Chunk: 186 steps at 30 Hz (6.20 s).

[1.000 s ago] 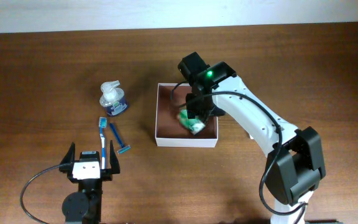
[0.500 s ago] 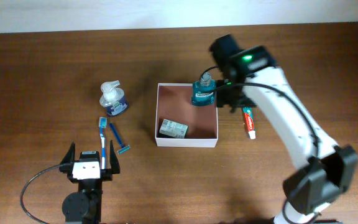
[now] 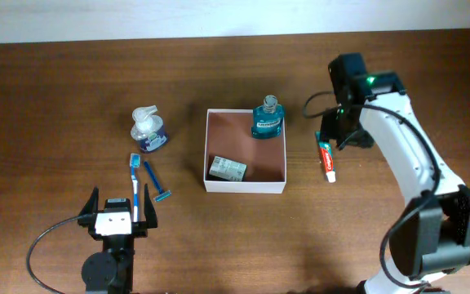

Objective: Pack container

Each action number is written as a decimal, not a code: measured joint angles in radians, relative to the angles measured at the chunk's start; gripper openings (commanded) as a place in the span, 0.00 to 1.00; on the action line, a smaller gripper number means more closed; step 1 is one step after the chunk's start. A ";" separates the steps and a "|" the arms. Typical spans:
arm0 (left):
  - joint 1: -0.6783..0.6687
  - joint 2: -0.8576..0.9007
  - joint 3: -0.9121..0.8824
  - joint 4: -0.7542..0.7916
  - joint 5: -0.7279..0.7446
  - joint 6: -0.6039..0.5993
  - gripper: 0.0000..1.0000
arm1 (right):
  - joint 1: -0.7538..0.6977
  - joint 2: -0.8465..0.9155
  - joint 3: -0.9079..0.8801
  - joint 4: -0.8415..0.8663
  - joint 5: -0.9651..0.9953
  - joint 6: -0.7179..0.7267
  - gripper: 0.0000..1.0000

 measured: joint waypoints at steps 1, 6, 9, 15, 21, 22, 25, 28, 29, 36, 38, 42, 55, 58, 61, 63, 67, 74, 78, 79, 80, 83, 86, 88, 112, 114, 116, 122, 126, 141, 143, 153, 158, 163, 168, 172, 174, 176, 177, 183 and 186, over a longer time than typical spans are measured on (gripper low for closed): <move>0.000 0.000 0.000 0.000 0.000 0.000 0.99 | -0.001 0.000 -0.041 0.034 -0.024 -0.014 0.63; 0.000 0.000 0.000 0.000 0.000 0.000 1.00 | -0.001 0.000 -0.218 0.186 -0.099 -0.046 0.62; 0.000 0.000 0.000 0.000 0.000 0.000 1.00 | -0.001 0.001 -0.306 0.281 -0.111 -0.055 0.61; 0.000 0.000 0.000 0.000 0.000 0.000 1.00 | -0.001 0.000 -0.383 0.394 -0.100 -0.110 0.57; 0.000 0.000 0.000 0.000 0.000 0.000 1.00 | -0.001 0.001 -0.406 0.470 -0.081 -0.222 0.56; 0.000 0.000 0.000 0.000 0.000 0.000 1.00 | -0.001 0.002 -0.406 0.479 -0.074 -0.227 0.56; 0.000 0.000 0.000 0.000 0.000 0.000 1.00 | -0.001 0.027 -0.406 0.517 -0.053 -0.249 0.56; 0.000 0.000 0.000 0.000 0.000 0.000 0.99 | -0.001 0.053 -0.404 0.536 -0.043 -0.254 0.43; 0.000 0.000 0.000 0.000 0.000 0.000 1.00 | -0.001 0.053 -0.404 0.540 -0.043 -0.252 0.34; 0.000 0.000 0.000 0.000 0.000 0.000 1.00 | -0.006 0.060 -0.378 0.450 -0.039 -0.248 0.10; 0.000 0.000 0.000 0.000 0.000 0.000 1.00 | -0.015 0.067 -0.326 0.347 -0.039 -0.247 0.10; 0.000 0.000 0.000 0.000 0.000 0.000 1.00 | -0.018 0.069 -0.165 0.154 -0.043 -0.246 0.11; 0.000 0.000 0.000 0.000 0.000 0.000 1.00 | -0.016 0.058 0.291 -0.355 -0.372 -0.195 0.11; 0.000 0.000 0.000 0.000 0.000 0.000 1.00 | 0.006 0.058 0.290 -0.356 -0.411 -0.180 0.11; 0.000 0.000 0.000 0.000 0.000 0.000 1.00 | 0.068 0.058 0.290 -0.328 -0.429 -0.154 0.11; 0.000 0.000 0.000 0.000 0.000 0.000 0.99 | 0.119 0.058 0.290 -0.298 -0.436 -0.134 0.11; 0.000 0.000 0.000 0.000 0.000 0.000 1.00 | 0.240 0.058 0.290 -0.230 -0.417 -0.068 0.11; 0.000 0.000 0.000 0.000 0.000 0.000 1.00 | 0.359 0.058 0.265 -0.178 -0.248 0.046 0.12; 0.000 0.000 0.000 0.000 0.000 0.000 1.00 | 0.360 0.059 0.229 -0.151 -0.217 0.076 0.12; 0.000 0.000 0.000 0.000 0.000 0.000 0.99 | 0.360 0.059 0.215 -0.142 -0.212 0.080 0.12; 0.000 0.000 0.000 0.000 0.000 0.000 0.99 | 0.360 0.061 0.201 -0.138 -0.208 0.087 0.12; 0.000 0.000 0.000 0.000 0.000 0.000 1.00 | 0.362 0.068 0.170 -0.099 -0.203 0.092 0.12; 0.000 0.000 0.000 0.000 0.000 0.000 1.00 | 0.364 0.074 0.127 -0.039 -0.203 0.094 0.17; 0.000 0.000 0.000 0.000 0.000 0.000 1.00 | 0.364 0.076 0.104 -0.003 -0.202 0.095 0.27; 0.000 0.000 0.000 0.000 0.000 0.000 1.00 | 0.033 -0.045 0.186 -0.087 0.091 0.038 1.00; 0.000 0.000 0.000 0.000 0.000 0.000 1.00 | -0.068 -0.046 0.186 -0.088 0.108 0.030 0.99; 0.000 0.000 0.000 0.000 0.000 0.000 0.99 | -0.121 -0.046 0.186 -0.088 0.117 0.029 0.99; 0.000 0.000 0.000 0.000 0.000 0.000 1.00 | -0.226 -0.046 0.186 -0.088 0.093 0.019 0.98; 0.000 0.000 0.000 0.000 0.000 0.000 1.00 | -0.245 -0.046 0.186 -0.088 0.061 0.016 0.99; 0.000 0.045 0.046 0.461 0.032 0.100 1.00 | -0.245 -0.046 0.186 -0.088 0.041 0.016 0.99; 0.000 0.142 0.145 0.462 0.043 0.153 1.00 | -0.245 -0.046 0.186 -0.090 0.039 0.016 0.99; 0.001 0.756 0.819 0.274 0.090 0.320 1.00 | -0.245 -0.046 0.186 -0.090 0.039 0.016 0.99; 0.003 1.120 1.087 -0.051 0.303 0.337 1.00 | -0.245 -0.046 0.186 -0.088 0.038 0.017 0.99; 0.004 1.239 1.142 -0.101 0.472 0.337 1.00 | -0.245 -0.046 0.186 -0.088 0.038 0.016 0.99; 0.004 1.197 1.164 -0.113 0.586 0.337 1.00 | -0.245 -0.046 0.186 -0.088 0.038 0.016 0.99; 0.003 1.142 1.168 -0.187 0.608 0.328 1.00 | -0.245 -0.046 0.186 -0.088 0.038 0.016 0.99; 0.003 1.137 1.178 -0.257 0.575 0.316 1.00 | -0.245 -0.046 0.186 -0.088 0.038 0.016 0.99; 0.004 1.144 1.180 -0.340 0.501 0.266 1.00 | -0.245 -0.046 0.186 -0.088 0.038 0.016 0.99; 0.004 1.155 1.180 -0.366 0.470 0.228 1.00 | -0.245 -0.046 0.186 -0.088 0.038 0.016 0.99; 0.004 1.268 1.181 -0.491 0.326 -0.083 1.00 | -0.245 -0.046 0.186 -0.088 0.038 0.015 0.99; 0.004 1.326 1.181 -0.520 0.316 -0.164 1.00 | -0.245 -0.046 0.186 -0.088 0.038 0.016 0.99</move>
